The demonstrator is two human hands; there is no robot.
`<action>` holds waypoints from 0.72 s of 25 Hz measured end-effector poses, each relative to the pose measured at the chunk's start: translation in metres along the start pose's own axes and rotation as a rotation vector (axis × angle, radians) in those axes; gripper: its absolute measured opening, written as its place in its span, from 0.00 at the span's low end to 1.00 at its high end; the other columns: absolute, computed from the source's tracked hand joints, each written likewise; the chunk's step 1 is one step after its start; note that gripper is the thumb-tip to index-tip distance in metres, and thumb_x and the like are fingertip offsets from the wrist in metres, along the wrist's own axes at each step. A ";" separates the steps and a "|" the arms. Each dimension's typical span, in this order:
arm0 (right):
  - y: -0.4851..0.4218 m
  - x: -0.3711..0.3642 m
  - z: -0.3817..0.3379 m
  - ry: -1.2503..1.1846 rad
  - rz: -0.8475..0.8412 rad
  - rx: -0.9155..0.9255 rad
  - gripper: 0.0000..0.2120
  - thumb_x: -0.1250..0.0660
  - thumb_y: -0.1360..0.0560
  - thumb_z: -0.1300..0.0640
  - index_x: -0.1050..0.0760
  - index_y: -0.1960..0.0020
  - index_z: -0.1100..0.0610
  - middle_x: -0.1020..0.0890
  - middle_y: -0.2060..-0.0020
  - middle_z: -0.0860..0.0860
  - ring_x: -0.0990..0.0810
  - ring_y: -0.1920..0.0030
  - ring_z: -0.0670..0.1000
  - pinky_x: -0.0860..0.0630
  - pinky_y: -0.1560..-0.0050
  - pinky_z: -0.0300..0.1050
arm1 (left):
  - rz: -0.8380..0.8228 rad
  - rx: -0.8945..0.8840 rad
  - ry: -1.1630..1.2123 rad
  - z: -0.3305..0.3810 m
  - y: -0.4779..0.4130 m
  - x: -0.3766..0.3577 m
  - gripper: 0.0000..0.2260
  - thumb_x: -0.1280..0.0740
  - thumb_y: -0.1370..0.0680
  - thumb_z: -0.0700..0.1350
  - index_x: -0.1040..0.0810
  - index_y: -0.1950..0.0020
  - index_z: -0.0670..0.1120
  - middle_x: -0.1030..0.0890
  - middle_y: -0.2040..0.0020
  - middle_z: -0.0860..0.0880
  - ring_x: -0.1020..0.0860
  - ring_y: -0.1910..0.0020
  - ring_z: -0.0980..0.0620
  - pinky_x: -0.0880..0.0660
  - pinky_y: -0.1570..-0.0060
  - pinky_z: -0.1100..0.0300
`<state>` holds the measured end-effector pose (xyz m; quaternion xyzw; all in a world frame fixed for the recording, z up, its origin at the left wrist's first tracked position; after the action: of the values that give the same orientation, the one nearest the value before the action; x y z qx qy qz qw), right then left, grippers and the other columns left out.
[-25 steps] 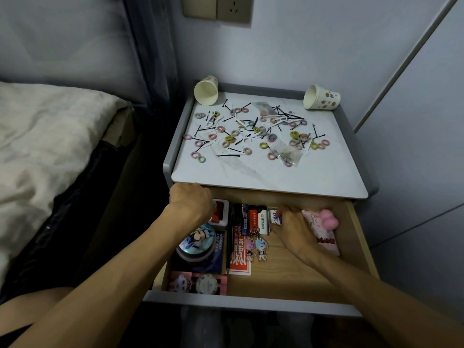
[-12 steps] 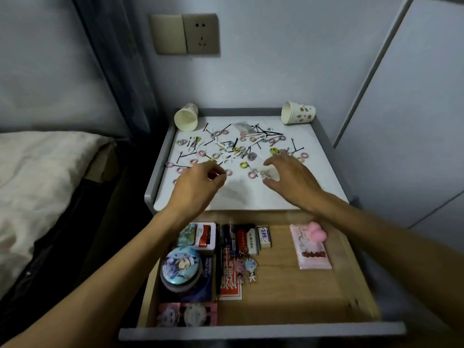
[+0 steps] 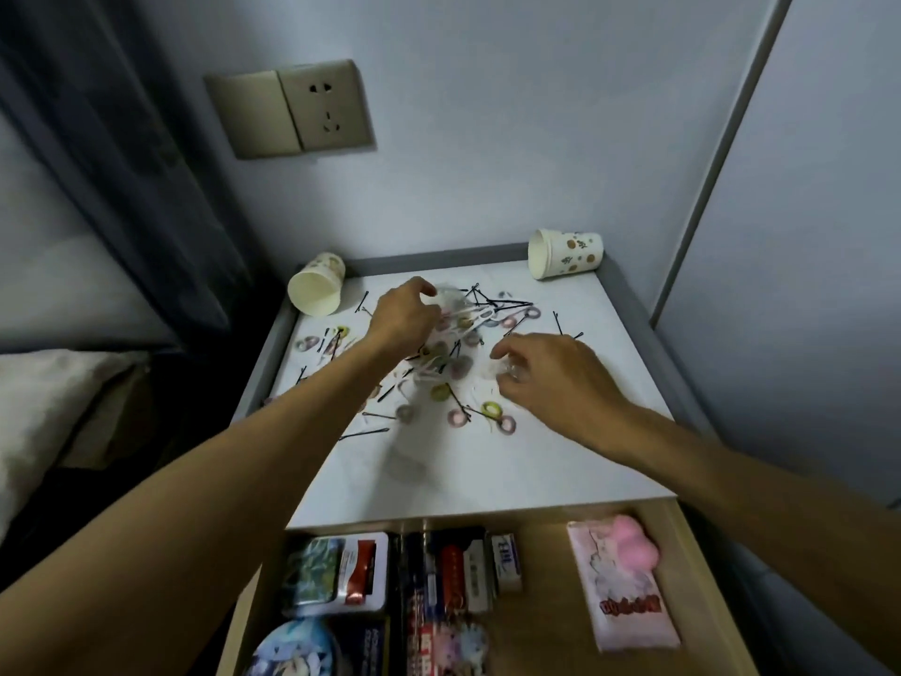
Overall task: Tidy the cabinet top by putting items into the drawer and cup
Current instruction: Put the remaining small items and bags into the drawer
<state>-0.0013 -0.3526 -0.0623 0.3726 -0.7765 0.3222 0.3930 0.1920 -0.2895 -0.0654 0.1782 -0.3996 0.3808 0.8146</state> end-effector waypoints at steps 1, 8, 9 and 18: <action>-0.003 0.008 0.007 -0.141 0.036 -0.073 0.12 0.34 0.25 0.50 0.21 0.42 0.48 0.16 0.51 0.47 0.18 0.53 0.48 0.22 0.53 0.44 | 0.014 0.010 -0.022 0.000 -0.015 -0.006 0.16 0.37 0.21 0.45 0.26 0.33 0.49 0.19 0.45 0.44 0.21 0.58 0.49 0.26 0.60 0.59; -0.012 0.010 0.047 -0.859 0.047 -0.453 0.10 0.37 0.22 0.52 0.19 0.53 0.55 0.19 0.61 0.47 0.23 0.62 0.45 0.30 0.63 0.39 | 0.000 0.090 -0.183 0.004 -0.075 -0.037 0.19 0.30 0.24 0.50 0.26 0.35 0.46 0.20 0.41 0.42 0.21 0.45 0.41 0.23 0.47 0.52; -0.012 0.007 0.048 -0.950 0.041 -0.494 0.10 0.37 0.22 0.53 0.19 0.53 0.56 0.19 0.62 0.49 0.23 0.63 0.46 0.29 0.64 0.37 | 0.022 0.096 -0.155 0.004 -0.076 -0.038 0.19 0.29 0.24 0.47 0.26 0.35 0.45 0.21 0.41 0.42 0.21 0.45 0.42 0.24 0.51 0.54; 0.016 0.012 0.026 -1.391 -0.017 -0.587 0.09 0.36 0.23 0.57 0.18 0.51 0.60 0.19 0.61 0.55 0.23 0.68 0.49 0.25 0.67 0.42 | 0.305 -0.028 0.287 0.033 -0.025 0.017 0.13 0.33 0.23 0.37 0.27 0.39 0.45 0.22 0.46 0.45 0.25 0.59 0.50 0.26 0.63 0.56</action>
<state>-0.0293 -0.3688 -0.0675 0.3762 -0.8965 -0.2104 -0.1024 0.2002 -0.3171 -0.0314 0.0482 -0.3071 0.5155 0.7985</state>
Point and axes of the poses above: each hand's wrist, its own y-axis away from the middle knuckle, its own x-axis out of the back of the hand, z = x × y, the point moved 7 cm from there along -y, towards the middle knuckle
